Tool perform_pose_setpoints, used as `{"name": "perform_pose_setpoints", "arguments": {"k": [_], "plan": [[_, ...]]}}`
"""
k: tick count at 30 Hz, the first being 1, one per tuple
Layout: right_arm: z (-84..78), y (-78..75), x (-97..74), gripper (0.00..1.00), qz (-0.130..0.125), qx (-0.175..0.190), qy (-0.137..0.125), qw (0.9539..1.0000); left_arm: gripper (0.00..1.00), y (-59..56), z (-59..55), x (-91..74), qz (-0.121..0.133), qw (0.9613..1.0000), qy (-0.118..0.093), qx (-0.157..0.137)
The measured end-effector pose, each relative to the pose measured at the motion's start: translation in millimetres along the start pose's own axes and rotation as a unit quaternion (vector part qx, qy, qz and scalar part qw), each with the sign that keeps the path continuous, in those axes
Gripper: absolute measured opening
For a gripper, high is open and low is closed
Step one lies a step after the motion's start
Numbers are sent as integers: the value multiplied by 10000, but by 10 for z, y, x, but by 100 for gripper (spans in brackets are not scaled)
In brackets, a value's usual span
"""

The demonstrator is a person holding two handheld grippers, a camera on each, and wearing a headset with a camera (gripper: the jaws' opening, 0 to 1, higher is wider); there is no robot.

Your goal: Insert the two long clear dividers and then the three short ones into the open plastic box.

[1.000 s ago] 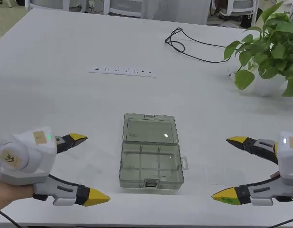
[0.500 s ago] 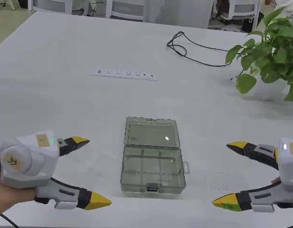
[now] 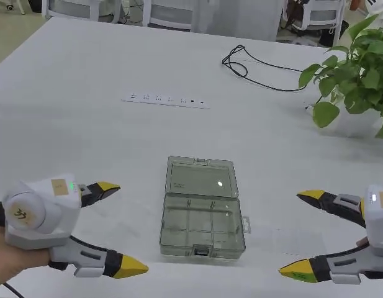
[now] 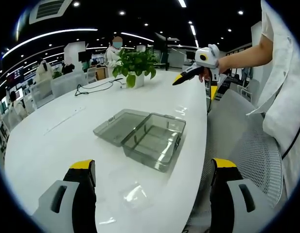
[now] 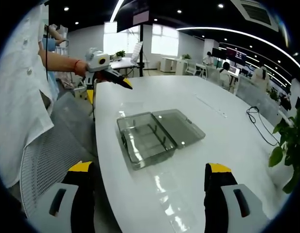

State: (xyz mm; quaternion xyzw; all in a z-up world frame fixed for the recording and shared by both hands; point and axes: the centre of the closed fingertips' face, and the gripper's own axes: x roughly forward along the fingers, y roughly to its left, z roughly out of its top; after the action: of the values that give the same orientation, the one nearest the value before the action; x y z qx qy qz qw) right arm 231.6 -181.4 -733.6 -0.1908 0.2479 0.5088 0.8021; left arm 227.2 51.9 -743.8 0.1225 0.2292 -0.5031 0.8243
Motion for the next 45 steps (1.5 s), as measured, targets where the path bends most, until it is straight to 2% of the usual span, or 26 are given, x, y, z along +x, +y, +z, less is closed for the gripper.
{"name": "perform_pose_setpoints", "arguments": {"k": [31, 39, 45], "plan": [[53, 7, 53, 94, 50, -62, 45, 10000, 100, 60, -19, 26, -14, 10000, 3, -11], [66, -9, 58, 94, 23, -50, 17, 10000, 100, 83, -61, 48, -34, 10000, 69, -38], [56, -12, 69, 93, 0, -2, -12, 10000, 100, 157, -102, 39, 1, 9998, 137, -107]]}}
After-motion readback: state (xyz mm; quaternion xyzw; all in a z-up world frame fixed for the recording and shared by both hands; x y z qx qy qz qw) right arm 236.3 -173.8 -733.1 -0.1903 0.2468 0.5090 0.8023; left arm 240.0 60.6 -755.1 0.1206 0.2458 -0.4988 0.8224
